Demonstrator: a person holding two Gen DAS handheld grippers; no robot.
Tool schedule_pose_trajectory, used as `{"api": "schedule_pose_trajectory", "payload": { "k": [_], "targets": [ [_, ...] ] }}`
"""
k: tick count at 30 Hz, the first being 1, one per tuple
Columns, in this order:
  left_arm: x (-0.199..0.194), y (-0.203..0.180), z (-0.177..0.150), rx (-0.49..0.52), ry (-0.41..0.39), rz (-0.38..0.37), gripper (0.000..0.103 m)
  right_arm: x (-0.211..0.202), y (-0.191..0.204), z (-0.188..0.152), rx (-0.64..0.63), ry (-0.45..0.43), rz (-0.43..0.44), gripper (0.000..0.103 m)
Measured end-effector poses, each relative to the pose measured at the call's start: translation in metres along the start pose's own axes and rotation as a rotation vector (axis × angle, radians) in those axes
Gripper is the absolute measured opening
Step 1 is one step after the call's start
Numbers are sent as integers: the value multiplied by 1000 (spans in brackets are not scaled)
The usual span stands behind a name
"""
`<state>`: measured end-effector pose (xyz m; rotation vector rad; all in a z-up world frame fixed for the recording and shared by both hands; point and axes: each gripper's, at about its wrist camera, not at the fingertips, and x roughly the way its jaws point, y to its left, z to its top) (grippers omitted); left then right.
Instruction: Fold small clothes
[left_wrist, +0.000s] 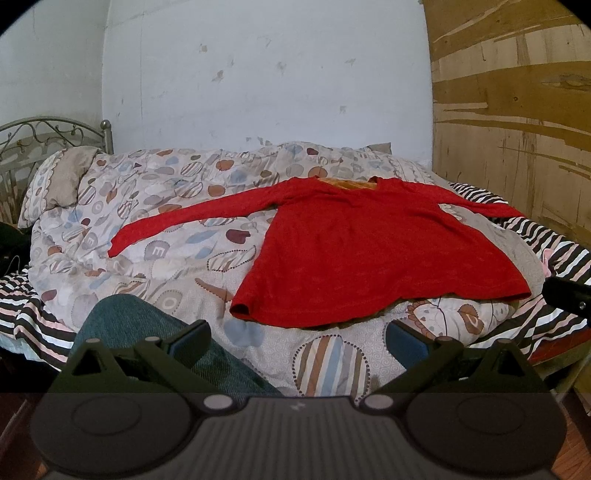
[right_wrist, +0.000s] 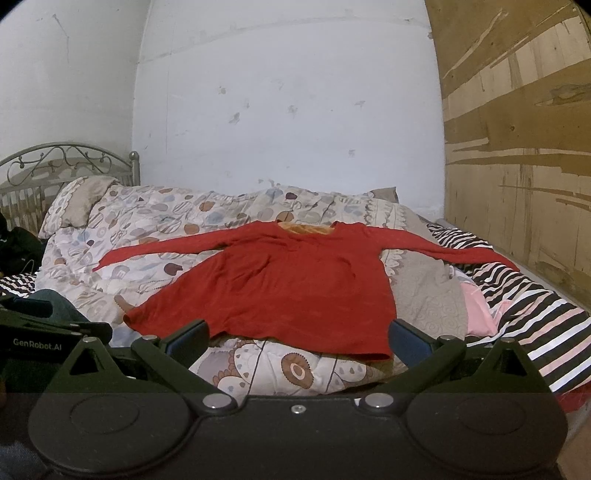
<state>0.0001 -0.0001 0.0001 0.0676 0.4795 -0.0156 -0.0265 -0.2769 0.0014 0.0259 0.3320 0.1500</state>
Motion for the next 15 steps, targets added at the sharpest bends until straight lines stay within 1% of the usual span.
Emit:
{"api": "schedule_pose_trajectory", "payload": {
  "k": [6,7,9,15],
  "targets": [
    [0,0,0,-2,2,1,103,-1,0,-1,6,-4,-9,103],
    [-1,1,-10,-2,2,1,103,-1,0,-1,7,-2,-9,103],
    [-2,1,-12,-2,2,0,103,0,-1,-1,8,0,-9,103],
    [-1,1,-10,-2,4,0,103,0,-1,0,3,1,-5,103]
  ]
}}
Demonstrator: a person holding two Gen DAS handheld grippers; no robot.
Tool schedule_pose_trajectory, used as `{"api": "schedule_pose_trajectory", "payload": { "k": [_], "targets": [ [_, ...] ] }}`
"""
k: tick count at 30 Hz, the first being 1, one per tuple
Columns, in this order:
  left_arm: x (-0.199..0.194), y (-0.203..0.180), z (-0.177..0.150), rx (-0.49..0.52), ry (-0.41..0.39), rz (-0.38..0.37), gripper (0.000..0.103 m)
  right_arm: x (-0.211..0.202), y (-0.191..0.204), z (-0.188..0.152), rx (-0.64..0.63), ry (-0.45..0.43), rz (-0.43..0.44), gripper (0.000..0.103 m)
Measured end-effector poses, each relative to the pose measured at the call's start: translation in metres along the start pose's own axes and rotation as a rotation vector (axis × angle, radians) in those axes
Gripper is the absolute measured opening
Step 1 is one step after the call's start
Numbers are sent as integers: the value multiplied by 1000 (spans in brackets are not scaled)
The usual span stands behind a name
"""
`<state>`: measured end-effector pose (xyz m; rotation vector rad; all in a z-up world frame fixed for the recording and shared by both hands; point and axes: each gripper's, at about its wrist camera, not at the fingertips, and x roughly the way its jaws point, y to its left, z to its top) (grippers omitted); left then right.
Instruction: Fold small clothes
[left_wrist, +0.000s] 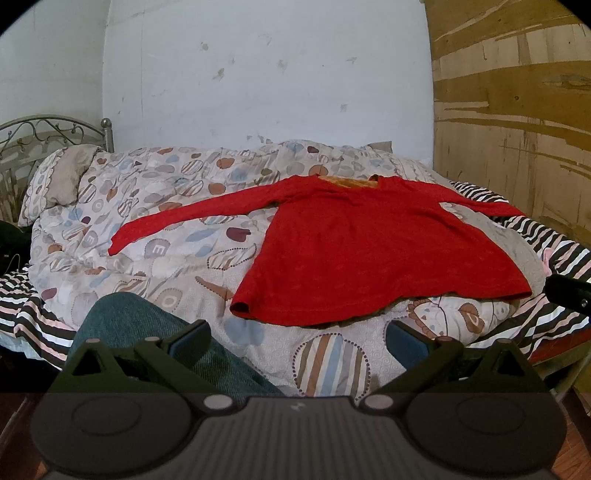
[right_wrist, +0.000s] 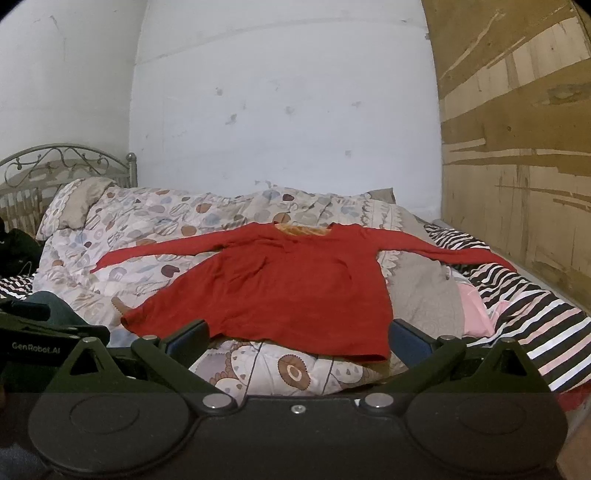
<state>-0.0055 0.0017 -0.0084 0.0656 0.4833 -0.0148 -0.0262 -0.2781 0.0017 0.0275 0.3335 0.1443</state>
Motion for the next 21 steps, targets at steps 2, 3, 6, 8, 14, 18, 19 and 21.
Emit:
{"api": "schedule_pose_trajectory", "payload": {
  "k": [2,3,6,8,14,18,19,21],
  "targets": [
    [0,0,1,0,0,0,103,0,0,0,1,1,-1,103],
    [0,0,0,0,0,0,103,0,0,-1,0,0,-1,103],
    [0,0,-1,0,1,0,103,0,0,0,0,0,-1,103],
    [0,0,1,0,1,0,103,0,0,0,0,-1,-2,103],
    [1,0,1,-1,2,1,103,0,0,0,1,0,-1,103],
    [0,0,-1,0,3,1,103,0,0,0,0,-1,-1,103],
    [1,0,1,0,3,0,103,0,0,0,0,-1,-1,103],
    [1,0,0,0,3,0,103,0,0,0,1,1,-1,103]
  ]
}}
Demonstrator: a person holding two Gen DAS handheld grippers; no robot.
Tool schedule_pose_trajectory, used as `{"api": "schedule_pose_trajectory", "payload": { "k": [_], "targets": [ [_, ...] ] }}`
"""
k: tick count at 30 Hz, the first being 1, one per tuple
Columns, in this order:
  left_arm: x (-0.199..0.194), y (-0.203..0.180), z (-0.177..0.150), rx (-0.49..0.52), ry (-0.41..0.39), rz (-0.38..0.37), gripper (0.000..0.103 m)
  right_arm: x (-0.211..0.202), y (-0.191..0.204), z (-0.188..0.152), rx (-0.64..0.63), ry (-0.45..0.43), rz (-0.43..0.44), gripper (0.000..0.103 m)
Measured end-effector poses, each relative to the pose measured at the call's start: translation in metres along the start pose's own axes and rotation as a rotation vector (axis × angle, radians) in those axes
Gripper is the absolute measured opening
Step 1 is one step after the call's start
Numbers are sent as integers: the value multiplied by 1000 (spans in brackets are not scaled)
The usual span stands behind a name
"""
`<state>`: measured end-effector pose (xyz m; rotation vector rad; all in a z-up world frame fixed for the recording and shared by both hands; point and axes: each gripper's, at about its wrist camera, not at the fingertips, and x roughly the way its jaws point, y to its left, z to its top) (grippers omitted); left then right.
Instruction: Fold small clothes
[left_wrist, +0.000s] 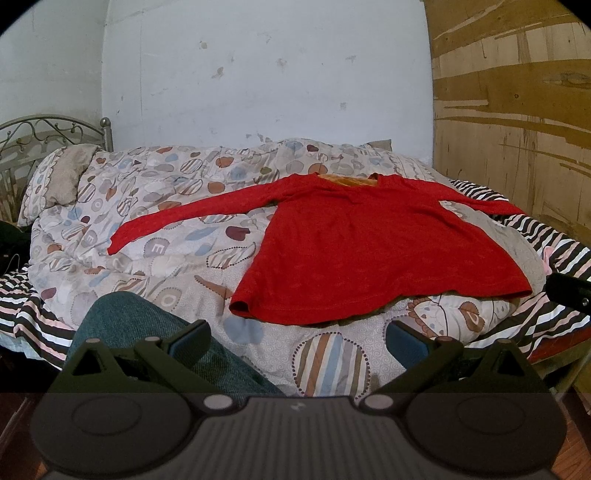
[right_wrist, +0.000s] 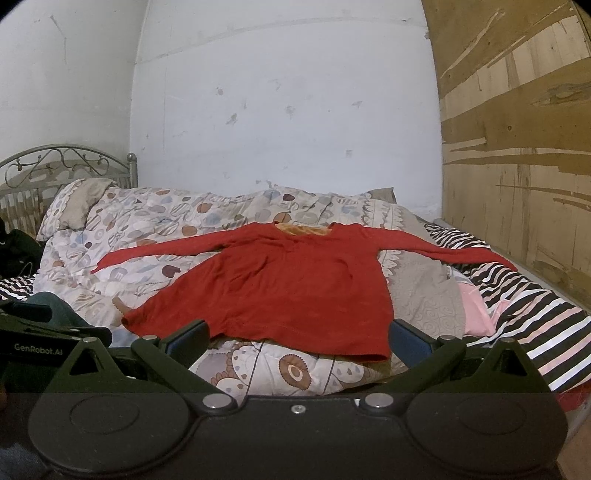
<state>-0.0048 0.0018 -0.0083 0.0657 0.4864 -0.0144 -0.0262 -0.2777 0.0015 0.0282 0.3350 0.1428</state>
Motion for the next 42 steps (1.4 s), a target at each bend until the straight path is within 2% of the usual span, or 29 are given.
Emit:
{"api": "schedule_pose_trajectory", "payload": {
  "k": [20,24,29,34,42],
  "targets": [
    [8,2,0,1,-1,1,103,-1,2,0,-3,1,5,103],
    [3,5,2,-2,-23,-22,103,1,2,1,1,15,1,103],
    [3,12,28,-11,-28,-74,103,12,2,24,-23,52,-36,103],
    [4,20,66,18,-88,-23,103,33,1,59,-26,120,-129,103],
    [21,15,121,103,-102,-6,103,58,-13,99,47,158,-120,103]
  ]
}}
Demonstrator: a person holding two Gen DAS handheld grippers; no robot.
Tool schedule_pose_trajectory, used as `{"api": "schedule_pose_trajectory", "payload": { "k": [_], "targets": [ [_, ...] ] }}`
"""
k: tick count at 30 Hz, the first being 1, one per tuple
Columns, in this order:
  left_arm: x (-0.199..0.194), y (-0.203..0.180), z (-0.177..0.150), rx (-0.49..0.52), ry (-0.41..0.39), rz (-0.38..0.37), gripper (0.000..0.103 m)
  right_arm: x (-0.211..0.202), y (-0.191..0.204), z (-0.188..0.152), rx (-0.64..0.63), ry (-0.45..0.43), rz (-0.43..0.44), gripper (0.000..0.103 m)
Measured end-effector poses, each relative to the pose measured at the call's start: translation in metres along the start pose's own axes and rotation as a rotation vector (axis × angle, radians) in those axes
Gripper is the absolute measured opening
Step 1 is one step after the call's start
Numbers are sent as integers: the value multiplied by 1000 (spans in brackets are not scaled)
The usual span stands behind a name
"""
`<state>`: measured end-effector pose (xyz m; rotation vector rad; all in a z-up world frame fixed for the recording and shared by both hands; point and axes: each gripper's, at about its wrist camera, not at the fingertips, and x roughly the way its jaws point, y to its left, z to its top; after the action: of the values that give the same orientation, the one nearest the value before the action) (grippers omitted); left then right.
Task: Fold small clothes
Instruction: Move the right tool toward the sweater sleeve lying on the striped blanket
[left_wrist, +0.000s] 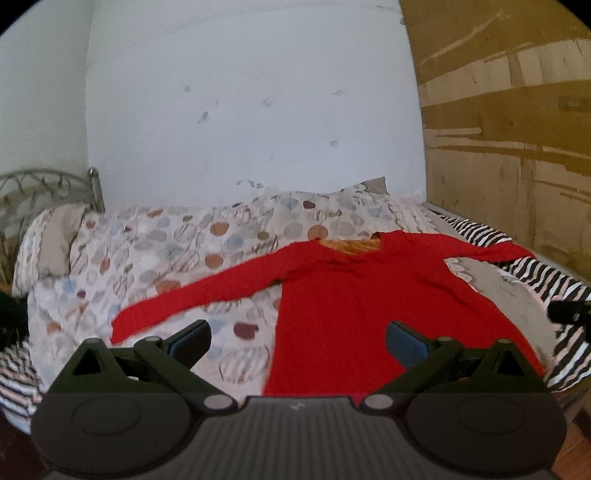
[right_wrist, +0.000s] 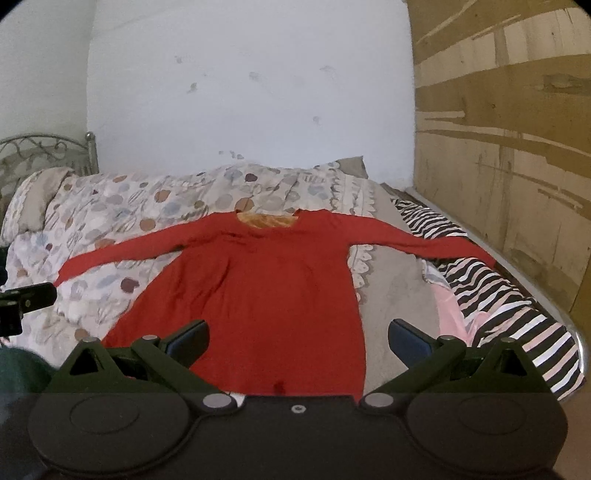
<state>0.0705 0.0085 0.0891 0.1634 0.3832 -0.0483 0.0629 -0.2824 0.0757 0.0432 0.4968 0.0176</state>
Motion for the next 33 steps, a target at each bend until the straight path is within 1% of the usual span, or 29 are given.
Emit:
{"api": "schedule_pose_trajectory", "payload": {
  "k": [3,5,10,14,18,21,24,28,33],
  "targets": [
    [20,-2,18,27,2,5,103,11,0,15,-33,-11,-42,103],
    [39,-4,29,26,14,-4,103,19,1,23,-51,-15,-55,103],
    [83,-9,49,-5,46,-44,103,41,-9,36,-47,-18,-38,103],
    [122,-14,55,-24,89,-88,103,71,-19,47,-48,10,-76,103],
    [170,-23,55,-24,142,-131,103,107,-29,55,-31,37,-117,103],
    [203,-28,53,-13,198,-135,103,136,-38,57,-24,59,-133,103],
    [230,-29,50,-34,246,-150,103,162,-47,53,-30,86,-165,103],
    [263,-28,44,-39,286,-161,103,197,-59,46,-54,148,-243,103],
    [296,-31,31,-58,337,-236,103,231,-71,37,-79,214,-331,103]
  ]
}}
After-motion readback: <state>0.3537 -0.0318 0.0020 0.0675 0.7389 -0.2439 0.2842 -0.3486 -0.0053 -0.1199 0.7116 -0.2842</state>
